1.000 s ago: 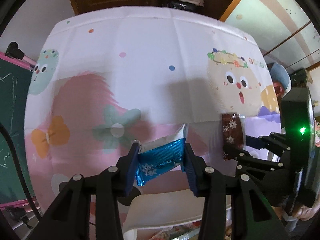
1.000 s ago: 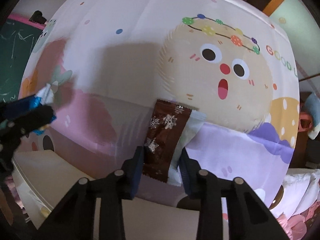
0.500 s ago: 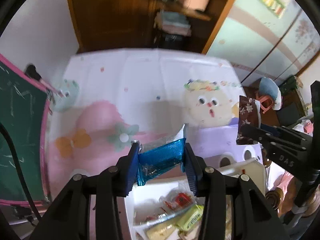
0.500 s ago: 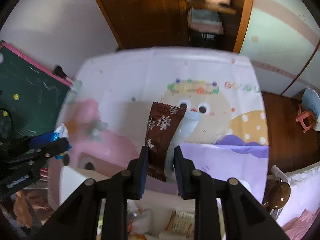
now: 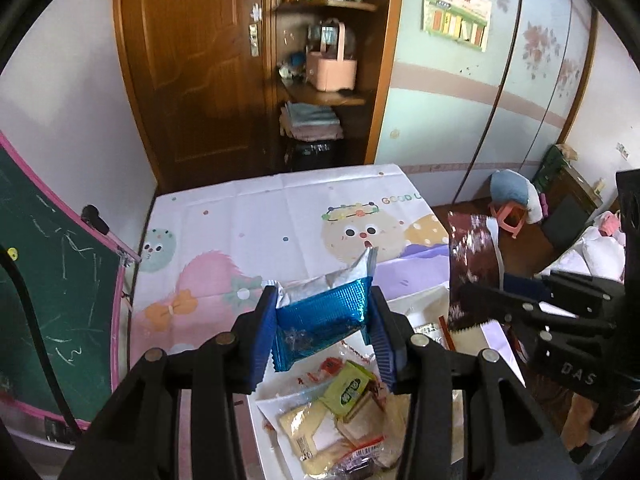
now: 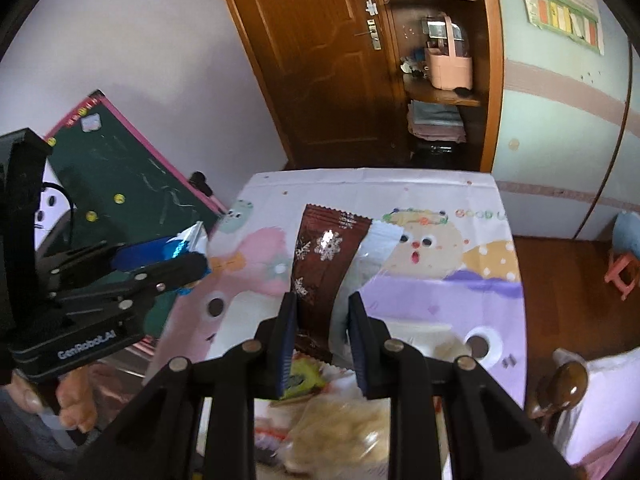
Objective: Organize snacks
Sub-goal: 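Carry both held snacks over the white tray and open both tools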
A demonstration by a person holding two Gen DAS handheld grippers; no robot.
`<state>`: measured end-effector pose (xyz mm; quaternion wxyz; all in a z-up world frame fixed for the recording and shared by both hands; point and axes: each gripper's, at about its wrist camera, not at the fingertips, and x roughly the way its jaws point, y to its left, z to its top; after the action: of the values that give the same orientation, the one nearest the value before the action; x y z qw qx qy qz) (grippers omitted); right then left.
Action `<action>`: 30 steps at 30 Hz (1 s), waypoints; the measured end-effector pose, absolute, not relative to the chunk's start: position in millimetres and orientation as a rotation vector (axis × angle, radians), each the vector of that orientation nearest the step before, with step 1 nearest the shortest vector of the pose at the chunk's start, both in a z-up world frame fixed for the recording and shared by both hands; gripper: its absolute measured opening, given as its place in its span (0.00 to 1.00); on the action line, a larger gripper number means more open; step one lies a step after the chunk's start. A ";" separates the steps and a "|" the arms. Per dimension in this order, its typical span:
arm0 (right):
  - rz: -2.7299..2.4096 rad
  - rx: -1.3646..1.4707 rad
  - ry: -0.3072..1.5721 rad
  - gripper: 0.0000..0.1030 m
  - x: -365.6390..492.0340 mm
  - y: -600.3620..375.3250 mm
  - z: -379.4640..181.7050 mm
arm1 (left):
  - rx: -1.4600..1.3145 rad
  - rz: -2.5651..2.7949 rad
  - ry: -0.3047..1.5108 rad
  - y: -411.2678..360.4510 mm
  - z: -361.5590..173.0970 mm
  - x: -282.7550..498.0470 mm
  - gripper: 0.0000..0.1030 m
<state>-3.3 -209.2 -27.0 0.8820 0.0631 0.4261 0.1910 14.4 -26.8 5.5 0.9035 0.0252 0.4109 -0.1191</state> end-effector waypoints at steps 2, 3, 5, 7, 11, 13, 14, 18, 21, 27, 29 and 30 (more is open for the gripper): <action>0.401 0.181 0.880 0.24 -17.6 -215.1 -32.8 | 0.054 -0.234 0.817 -27.9 2.9 -0.4 0.41; 0.403 0.201 0.875 0.24 -25.6 -216.9 -33.9 | 0.053 -0.225 0.802 -28.2 -0.7 -8.4 0.42; 0.394 0.231 0.863 0.24 -37.6 -219.7 -38.8 | 0.038 -0.214 0.793 -29.1 -8.2 -18.9 0.42; 0.378 0.229 0.849 0.24 -48.4 -219.0 -45.2 | 0.011 -0.193 0.786 -27.0 -15.4 -28.8 0.42; 0.355 0.189 0.848 0.24 -64.3 -210.0 -58.3 | 0.003 -0.152 0.805 -24.5 -34.7 -38.8 0.42; 0.358 0.170 0.861 0.24 -65.6 -205.9 -64.5 | 0.020 -0.142 0.820 -25.4 -43.0 -42.5 0.42; 0.357 0.160 0.865 0.24 -66.2 -203.1 -67.6 | 0.031 -0.132 0.824 -25.9 -46.9 -44.7 0.42; 0.350 0.144 0.882 0.24 -66.9 -197.2 -77.1 | 0.039 -0.116 0.842 -26.6 -57.2 -48.1 0.42; 0.336 0.121 0.901 0.24 -66.7 -193.9 -83.5 | 0.039 -0.106 0.861 -25.3 -63.6 -48.4 0.43; 0.306 0.119 0.973 0.27 -61.3 -193.5 -98.3 | 0.030 -0.096 0.890 -24.5 -73.7 -43.8 0.67; 0.305 0.145 1.001 0.29 -58.5 -196.5 -103.1 | 0.036 -0.076 0.885 -24.6 -74.5 -43.5 0.81; 0.303 0.161 1.014 0.31 -57.2 -198.8 -105.8 | 0.038 -0.068 0.882 -24.4 -75.0 -43.6 0.87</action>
<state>-57.2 -198.8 -105.8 0.8602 0.0769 0.4830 0.1442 -43.6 -24.4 -75.0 0.9036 0.0181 0.4267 -0.0331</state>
